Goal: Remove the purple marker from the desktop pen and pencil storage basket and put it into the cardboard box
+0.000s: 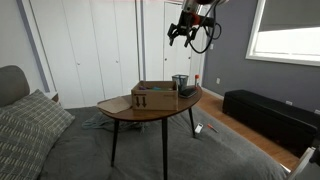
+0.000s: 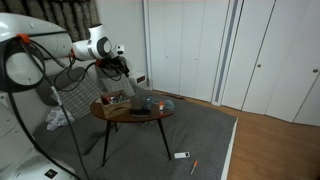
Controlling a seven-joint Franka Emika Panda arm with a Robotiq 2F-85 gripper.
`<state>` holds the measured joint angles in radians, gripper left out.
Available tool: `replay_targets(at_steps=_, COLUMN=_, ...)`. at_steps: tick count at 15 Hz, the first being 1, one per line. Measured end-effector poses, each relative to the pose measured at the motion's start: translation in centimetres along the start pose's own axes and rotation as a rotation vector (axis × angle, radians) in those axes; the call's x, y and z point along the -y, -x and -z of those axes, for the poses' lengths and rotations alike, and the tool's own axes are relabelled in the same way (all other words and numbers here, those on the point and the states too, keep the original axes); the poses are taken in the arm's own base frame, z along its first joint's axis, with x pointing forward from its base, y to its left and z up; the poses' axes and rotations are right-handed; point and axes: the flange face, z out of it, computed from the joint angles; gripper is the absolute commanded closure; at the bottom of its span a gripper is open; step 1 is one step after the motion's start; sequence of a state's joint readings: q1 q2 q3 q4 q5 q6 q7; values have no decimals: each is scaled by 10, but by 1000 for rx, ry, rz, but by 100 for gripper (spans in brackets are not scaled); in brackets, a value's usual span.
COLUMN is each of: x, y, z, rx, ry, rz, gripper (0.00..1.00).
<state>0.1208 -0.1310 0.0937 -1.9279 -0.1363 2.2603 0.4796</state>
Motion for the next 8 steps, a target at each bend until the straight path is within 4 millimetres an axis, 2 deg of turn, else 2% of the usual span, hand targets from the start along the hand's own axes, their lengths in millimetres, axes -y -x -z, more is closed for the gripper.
replay_targets(at_steps=4, x=-45, y=6, z=39, rx=75, ry=98, rz=-40, gripper=0)
replay_targets(at_steps=8, x=-68, y=17, z=61, rx=150, ry=135, rz=-5, gripper=0)
